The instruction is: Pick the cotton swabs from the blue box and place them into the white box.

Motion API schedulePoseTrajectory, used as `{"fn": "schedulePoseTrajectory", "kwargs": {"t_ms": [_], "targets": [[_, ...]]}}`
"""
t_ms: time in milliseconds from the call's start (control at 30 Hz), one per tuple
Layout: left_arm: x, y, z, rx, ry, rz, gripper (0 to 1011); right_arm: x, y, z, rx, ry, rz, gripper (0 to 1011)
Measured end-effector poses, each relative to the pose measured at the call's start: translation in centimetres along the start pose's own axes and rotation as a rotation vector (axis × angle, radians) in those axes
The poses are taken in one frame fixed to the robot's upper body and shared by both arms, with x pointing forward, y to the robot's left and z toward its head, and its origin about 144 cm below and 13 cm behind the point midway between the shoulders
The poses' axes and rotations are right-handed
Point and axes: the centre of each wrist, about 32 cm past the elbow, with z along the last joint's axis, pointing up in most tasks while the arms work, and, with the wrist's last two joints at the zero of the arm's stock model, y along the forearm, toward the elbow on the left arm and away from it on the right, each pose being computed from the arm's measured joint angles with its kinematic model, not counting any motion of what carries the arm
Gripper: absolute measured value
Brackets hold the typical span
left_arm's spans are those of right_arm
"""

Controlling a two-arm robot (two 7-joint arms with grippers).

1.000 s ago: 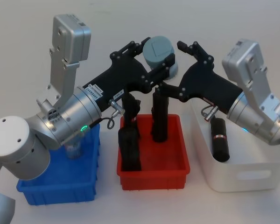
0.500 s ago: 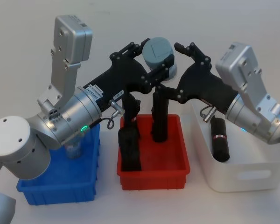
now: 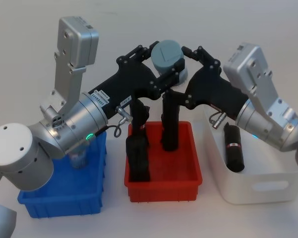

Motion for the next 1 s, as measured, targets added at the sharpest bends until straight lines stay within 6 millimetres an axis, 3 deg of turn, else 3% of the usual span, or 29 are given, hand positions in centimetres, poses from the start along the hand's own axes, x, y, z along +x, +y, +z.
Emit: {"fn": "schedulePoseTrajectory", "kwargs": {"t_ms": [400, 800, 967, 1000], "targets": [[0.02, 0.02, -0.02, 0.001, -0.001, 0.003, 669, -0.08, 0.20, 0.00, -0.007, 0.005, 0.000, 633], [0.04, 0.03, -0.03, 0.001, -0.002, 0.004, 673, -0.09, 0.28, 0.02, -0.009, 0.007, -0.001, 633], [0.03, 0.03, -0.04, 0.002, -0.001, 0.003, 786, -0.08, 0.29, 0.02, -0.009, 0.007, -0.003, 633], [0.03, 0.03, -0.03, 0.002, -0.001, 0.003, 855, -0.08, 0.30, 0.02, -0.010, 0.007, -0.003, 632]]}}
